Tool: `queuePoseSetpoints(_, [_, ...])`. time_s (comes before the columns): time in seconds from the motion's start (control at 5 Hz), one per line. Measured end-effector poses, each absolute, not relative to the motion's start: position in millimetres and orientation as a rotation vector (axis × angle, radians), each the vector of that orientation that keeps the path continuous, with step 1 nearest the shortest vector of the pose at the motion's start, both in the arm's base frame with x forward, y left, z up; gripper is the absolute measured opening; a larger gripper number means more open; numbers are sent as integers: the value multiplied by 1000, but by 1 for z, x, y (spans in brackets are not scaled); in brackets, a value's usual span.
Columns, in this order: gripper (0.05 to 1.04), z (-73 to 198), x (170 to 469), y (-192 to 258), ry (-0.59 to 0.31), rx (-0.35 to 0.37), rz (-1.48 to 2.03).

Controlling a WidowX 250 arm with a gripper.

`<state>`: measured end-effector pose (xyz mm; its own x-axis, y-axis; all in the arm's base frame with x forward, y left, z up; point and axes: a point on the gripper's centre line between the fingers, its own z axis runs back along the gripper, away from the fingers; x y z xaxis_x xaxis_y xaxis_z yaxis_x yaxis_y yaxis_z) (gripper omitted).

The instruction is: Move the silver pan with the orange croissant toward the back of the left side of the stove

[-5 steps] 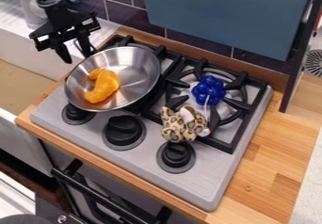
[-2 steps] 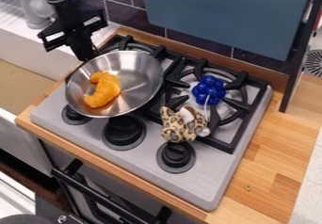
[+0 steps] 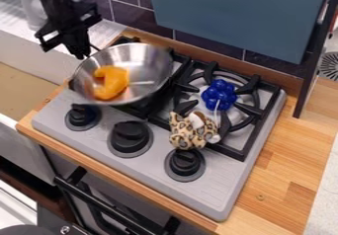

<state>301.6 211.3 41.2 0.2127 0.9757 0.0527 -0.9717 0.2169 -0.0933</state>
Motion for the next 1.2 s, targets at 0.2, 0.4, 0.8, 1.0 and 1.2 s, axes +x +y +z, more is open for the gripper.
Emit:
queuePoseSetpoints(0.2, [58,42,303,216,-139,-32,1460])
queuePoseSetpoints(0.4, [58,43,302,213,-117,-21,1524])
queuePoseSetpoints(0.8, [81,41,296,207,-101,-31,1460])
queuePoseSetpoints(1.0, [228,51,298,203,-136,-34,1417])
queuePoseSetpoints(1.2, [472,60,298,196,-139,-86,1362])
